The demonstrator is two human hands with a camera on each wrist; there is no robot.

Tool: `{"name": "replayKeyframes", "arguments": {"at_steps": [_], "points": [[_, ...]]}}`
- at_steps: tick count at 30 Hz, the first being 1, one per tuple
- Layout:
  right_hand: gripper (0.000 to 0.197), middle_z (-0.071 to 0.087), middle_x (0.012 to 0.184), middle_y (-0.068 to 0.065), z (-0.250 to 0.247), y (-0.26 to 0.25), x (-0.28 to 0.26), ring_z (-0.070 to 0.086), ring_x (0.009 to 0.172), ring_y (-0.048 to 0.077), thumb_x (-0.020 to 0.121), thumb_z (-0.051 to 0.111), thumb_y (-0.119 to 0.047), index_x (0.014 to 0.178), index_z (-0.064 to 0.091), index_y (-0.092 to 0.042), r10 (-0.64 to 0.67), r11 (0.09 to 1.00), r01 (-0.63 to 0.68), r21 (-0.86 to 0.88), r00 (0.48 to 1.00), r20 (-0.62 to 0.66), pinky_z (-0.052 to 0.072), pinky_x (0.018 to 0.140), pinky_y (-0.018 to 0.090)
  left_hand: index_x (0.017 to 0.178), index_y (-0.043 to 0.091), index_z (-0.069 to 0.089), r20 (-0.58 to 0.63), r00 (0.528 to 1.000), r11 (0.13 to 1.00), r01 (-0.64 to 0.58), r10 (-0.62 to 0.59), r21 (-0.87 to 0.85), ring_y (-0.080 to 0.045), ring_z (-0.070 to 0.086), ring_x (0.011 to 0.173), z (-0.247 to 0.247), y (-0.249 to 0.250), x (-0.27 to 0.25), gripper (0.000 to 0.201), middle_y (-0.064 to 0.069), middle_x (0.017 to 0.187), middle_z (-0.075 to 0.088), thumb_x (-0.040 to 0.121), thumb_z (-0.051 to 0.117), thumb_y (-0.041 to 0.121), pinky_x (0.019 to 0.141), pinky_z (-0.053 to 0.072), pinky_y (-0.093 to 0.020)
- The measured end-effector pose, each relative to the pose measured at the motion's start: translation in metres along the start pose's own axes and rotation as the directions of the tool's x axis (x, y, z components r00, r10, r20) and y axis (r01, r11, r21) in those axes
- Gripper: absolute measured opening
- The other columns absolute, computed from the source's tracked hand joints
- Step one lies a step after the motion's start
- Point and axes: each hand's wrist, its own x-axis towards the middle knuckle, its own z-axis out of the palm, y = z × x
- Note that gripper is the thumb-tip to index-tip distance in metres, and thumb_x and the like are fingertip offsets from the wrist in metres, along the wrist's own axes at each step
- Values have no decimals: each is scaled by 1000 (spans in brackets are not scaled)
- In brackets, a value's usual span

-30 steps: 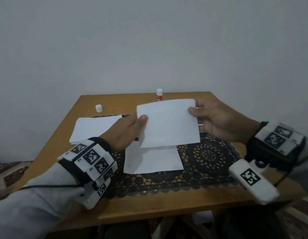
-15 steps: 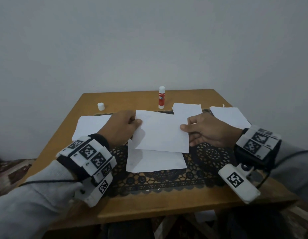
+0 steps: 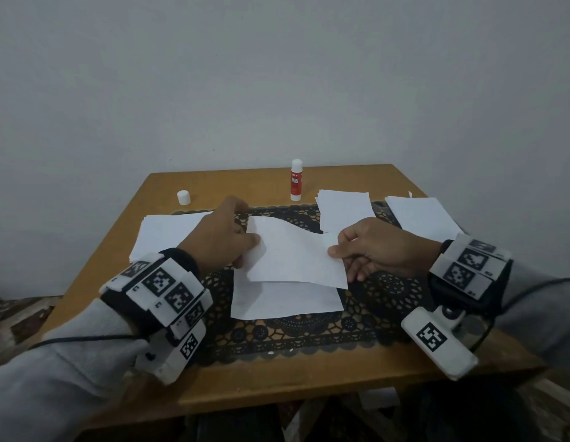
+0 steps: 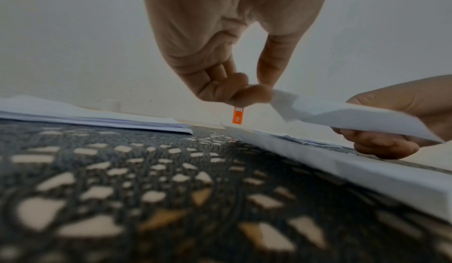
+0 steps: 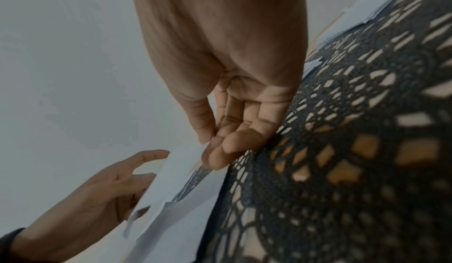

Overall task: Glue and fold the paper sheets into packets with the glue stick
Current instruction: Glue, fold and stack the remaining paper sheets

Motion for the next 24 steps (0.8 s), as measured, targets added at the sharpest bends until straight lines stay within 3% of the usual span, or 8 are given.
{"name": "replayKeyframes", "arguments": {"at_steps": [4, 7, 9, 10, 12, 15, 17, 24], "points": [[21, 67, 72, 14, 1, 3, -1, 65, 59, 21, 92, 65, -14, 74, 57, -5, -32, 999, 32, 18, 999, 4, 51, 52, 23, 116, 22, 55, 2, 999, 998, -54, 54, 29, -7, 49, 49, -1, -4, 2, 28, 7, 59, 52, 90, 64, 20, 52, 37, -19], [22, 67, 72, 13, 1, 4, -1, 64, 59, 21, 92, 65, -13, 73, 57, -6, -42, 999, 42, 11, 999, 11, 50, 52, 23, 109, 24, 61, 29, 996, 988, -85, 82, 125, -8, 43, 54, -2, -4, 3, 21, 5, 61, 47, 89, 64, 19, 50, 30, -20], [21, 67, 72, 13, 1, 4, -1, 63, 59, 20, 92, 65, -13, 73, 58, -5, -41, 999, 40, 10, 999, 16, 50, 52, 23, 106, 25, 59, 73, 994, 985, -90, 80, 149, -13, 55, 66, -2, -5, 3, 22, 2, 76, 59, 87, 67, 19, 57, 42, -23], [20, 68, 72, 13, 1, 4, -1, 63, 59, 20, 92, 65, -13, 74, 60, -6, -39, 999, 38, 9, 999, 22, 50, 52, 23, 107, 25, 58, 93, 993, 984, -81, 67, 159, -16, 60, 76, -2, -5, 3, 25, 1, 90, 63, 85, 69, 19, 66, 50, -28], [20, 68, 72, 12, 2, 3, 0, 63, 58, 20, 92, 65, -13, 74, 61, -6, -38, 999, 38, 3, 999, 31, 50, 51, 22, 112, 22, 55, 107, 994, 978, -51, 30, 202, -16, 59, 88, -2, -4, 3, 32, 3, 104, 60, 84, 70, 20, 79, 50, -31], [22, 67, 67, 10, 2, 3, 0, 62, 57, 19, 91, 66, -14, 70, 61, -7, -47, 999, 48, -18, 998, 41, 49, 52, 22, 116, 16, 53, 84, 996, 973, -12, -7, 230, -6, 47, 74, 0, -3, 5, 30, 12, 82, 48, 88, 65, 18, 65, 36, -22], [24, 66, 65, 10, 3, 3, 1, 60, 56, 18, 90, 68, -15, 68, 62, -8, -55, 997, 57, -50, 997, 50, 48, 53, 23, 114, 14, 54, 67, 997, 976, 13, -29, 219, -4, 42, 68, -1, -4, 6, 28, 12, 76, 44, 88, 63, 16, 60, 33, -19], [28, 66, 62, 5, 7, 5, 2, 56, 50, 12, 89, 70, -17, 65, 59, -8, -102, 976, 106, -193, 994, 32, 44, 49, 22, 106, 16, 58, 111, 991, 962, 36, -68, 271, -5, 45, 69, 0, -4, 6, 24, 11, 77, 47, 85, 69, 18, 68, 36, -24]]}}
